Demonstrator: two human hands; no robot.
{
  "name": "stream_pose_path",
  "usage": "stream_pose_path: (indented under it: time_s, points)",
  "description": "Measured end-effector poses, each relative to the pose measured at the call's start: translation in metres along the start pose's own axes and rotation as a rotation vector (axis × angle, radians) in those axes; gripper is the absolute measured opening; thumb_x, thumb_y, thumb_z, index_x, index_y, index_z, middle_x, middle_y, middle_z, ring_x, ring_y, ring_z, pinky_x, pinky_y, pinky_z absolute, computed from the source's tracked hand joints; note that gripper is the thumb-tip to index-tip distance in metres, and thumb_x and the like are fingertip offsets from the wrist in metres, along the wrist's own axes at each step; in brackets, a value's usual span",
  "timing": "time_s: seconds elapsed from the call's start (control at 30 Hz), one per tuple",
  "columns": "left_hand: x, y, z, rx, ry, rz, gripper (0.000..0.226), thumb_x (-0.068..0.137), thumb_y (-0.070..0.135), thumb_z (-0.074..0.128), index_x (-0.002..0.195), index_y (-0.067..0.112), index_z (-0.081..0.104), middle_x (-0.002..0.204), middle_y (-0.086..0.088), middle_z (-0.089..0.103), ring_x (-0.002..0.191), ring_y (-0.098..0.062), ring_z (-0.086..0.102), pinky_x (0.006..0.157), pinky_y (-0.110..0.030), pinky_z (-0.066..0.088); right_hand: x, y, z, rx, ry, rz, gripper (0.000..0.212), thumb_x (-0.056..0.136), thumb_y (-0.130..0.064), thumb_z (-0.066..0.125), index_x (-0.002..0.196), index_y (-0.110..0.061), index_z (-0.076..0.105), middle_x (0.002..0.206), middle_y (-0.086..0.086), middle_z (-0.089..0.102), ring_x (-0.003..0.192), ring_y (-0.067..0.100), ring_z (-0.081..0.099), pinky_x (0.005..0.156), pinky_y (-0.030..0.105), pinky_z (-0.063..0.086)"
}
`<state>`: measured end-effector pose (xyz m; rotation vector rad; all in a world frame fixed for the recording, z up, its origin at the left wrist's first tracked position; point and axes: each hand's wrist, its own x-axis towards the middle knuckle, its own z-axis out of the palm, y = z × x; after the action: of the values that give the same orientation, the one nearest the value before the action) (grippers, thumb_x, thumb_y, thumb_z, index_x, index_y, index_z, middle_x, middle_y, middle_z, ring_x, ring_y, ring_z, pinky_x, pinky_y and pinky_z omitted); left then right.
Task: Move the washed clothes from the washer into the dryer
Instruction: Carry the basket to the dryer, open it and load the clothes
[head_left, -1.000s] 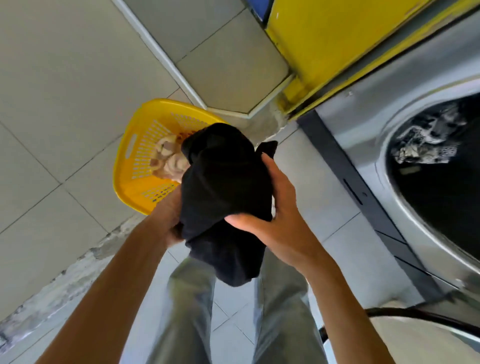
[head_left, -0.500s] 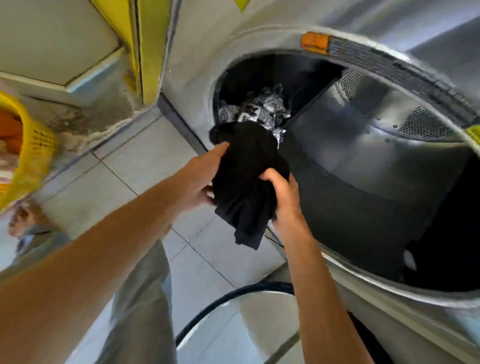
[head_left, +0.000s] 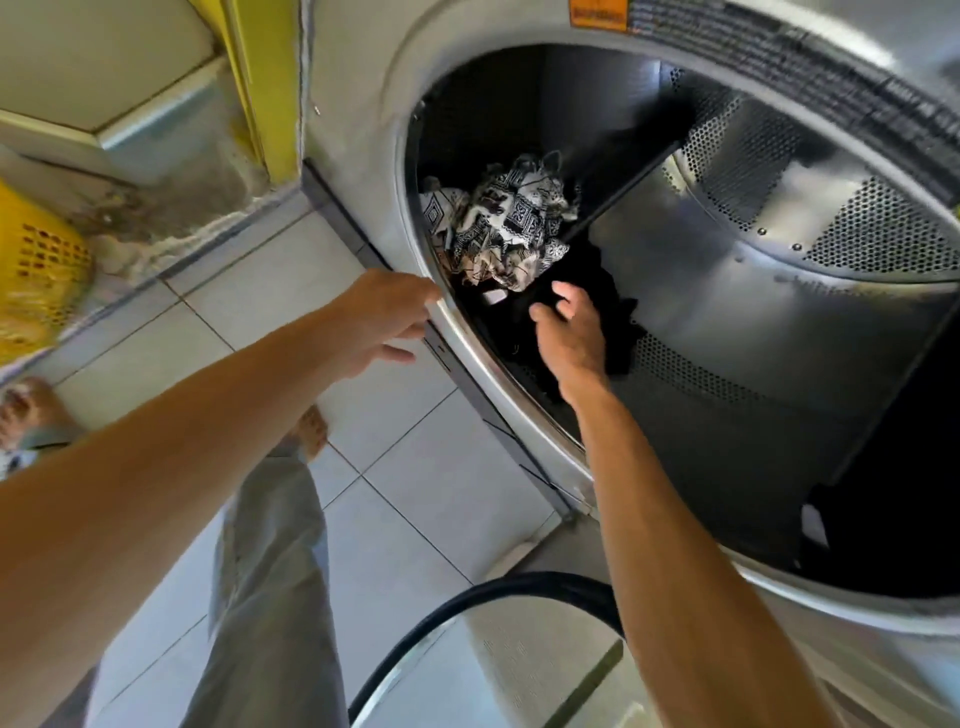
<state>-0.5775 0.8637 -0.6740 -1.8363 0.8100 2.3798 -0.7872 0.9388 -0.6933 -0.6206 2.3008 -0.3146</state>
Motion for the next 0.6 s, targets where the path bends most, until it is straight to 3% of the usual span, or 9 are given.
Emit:
stream_pose_path:
  time_s: [0.07, 0.17, 0.23, 0.3, 0.4, 0.53, 0.6]
  points:
    - [0.0, -0.014, -0.03, -0.036, 0.076, 0.023, 0.033, 0.097, 0.02, 0.057, 0.128, 0.012, 0.062, 0.119, -0.005, 0.066, 0.112, -0.021, 0.063, 0.081, -0.038, 0.055, -0.026, -0.021, 0.035, 0.02, -0.106, -0.08, 0.044, 0.094, -0.025, 0.058, 0.138, -0.023, 0.053, 0.139, 0.001, 0.058, 0.112, 0.014, 0.061, 0.093, 0.027, 0.047]
    - [-0.008, -0.04, -0.085, -0.087, 0.199, 0.076, 0.033, 0.091, 0.013, 0.063, 0.123, 0.02, 0.067, 0.115, -0.004, 0.069, 0.109, -0.019, 0.066, 0.079, -0.033, 0.057, -0.071, -0.053, 0.09, 0.02, -0.219, -0.223, 0.039, 0.094, -0.018, 0.058, 0.133, -0.015, 0.057, 0.131, 0.003, 0.063, 0.108, 0.016, 0.064, 0.082, 0.008, 0.046]
    - [-0.019, -0.059, -0.124, -0.1, 0.256, 0.089, 0.039, 0.089, 0.01, 0.064, 0.125, 0.023, 0.065, 0.113, -0.002, 0.069, 0.108, -0.017, 0.064, 0.084, -0.034, 0.057, -0.096, -0.071, 0.128, 0.007, -0.262, -0.321, 0.035, 0.093, -0.014, 0.058, 0.129, -0.013, 0.06, 0.126, 0.002, 0.066, 0.108, 0.014, 0.064, 0.087, 0.014, 0.05]
    - [-0.033, -0.076, -0.166, -0.129, 0.321, 0.074, 0.04, 0.087, 0.01, 0.065, 0.126, 0.022, 0.065, 0.102, -0.001, 0.068, 0.096, -0.014, 0.064, 0.085, -0.034, 0.056, -0.122, -0.095, 0.164, -0.023, -0.328, -0.406, 0.033, 0.093, -0.013, 0.058, 0.126, -0.015, 0.061, 0.123, 0.001, 0.067, 0.107, 0.011, 0.063, 0.091, 0.022, 0.052]
    - [-0.054, -0.105, -0.233, -0.227, 0.431, 0.066, 0.039, 0.087, 0.008, 0.063, 0.124, 0.017, 0.066, 0.081, 0.002, 0.063, 0.073, -0.009, 0.058, 0.069, -0.03, 0.052, -0.162, -0.139, 0.212, -0.08, -0.424, -0.476, 0.028, 0.093, -0.016, 0.057, 0.12, -0.019, 0.064, 0.117, -0.003, 0.07, 0.099, 0.008, 0.063, 0.079, 0.004, 0.044]
    - [-0.071, -0.14, -0.326, -0.485, 0.538, 0.084, 0.032, 0.095, 0.002, 0.048, 0.122, 0.014, 0.059, 0.088, -0.003, 0.062, 0.075, -0.015, 0.057, 0.066, -0.033, 0.051, -0.21, -0.206, 0.287, -0.079, -0.608, -0.555, 0.026, 0.094, -0.03, 0.059, 0.116, -0.019, 0.067, 0.115, -0.005, 0.071, 0.097, 0.008, 0.064, 0.08, 0.014, 0.047]
    - [-0.067, -0.152, -0.368, -0.432, 0.592, 0.078, 0.032, 0.096, 0.01, 0.05, 0.127, 0.012, 0.059, 0.102, -0.005, 0.063, 0.089, -0.021, 0.063, 0.073, -0.037, 0.056, -0.224, -0.235, 0.339, -0.032, -0.684, -0.596, 0.04, 0.083, -0.042, 0.062, 0.114, -0.018, 0.068, 0.111, -0.004, 0.071, 0.096, 0.008, 0.063, 0.084, 0.021, 0.05]
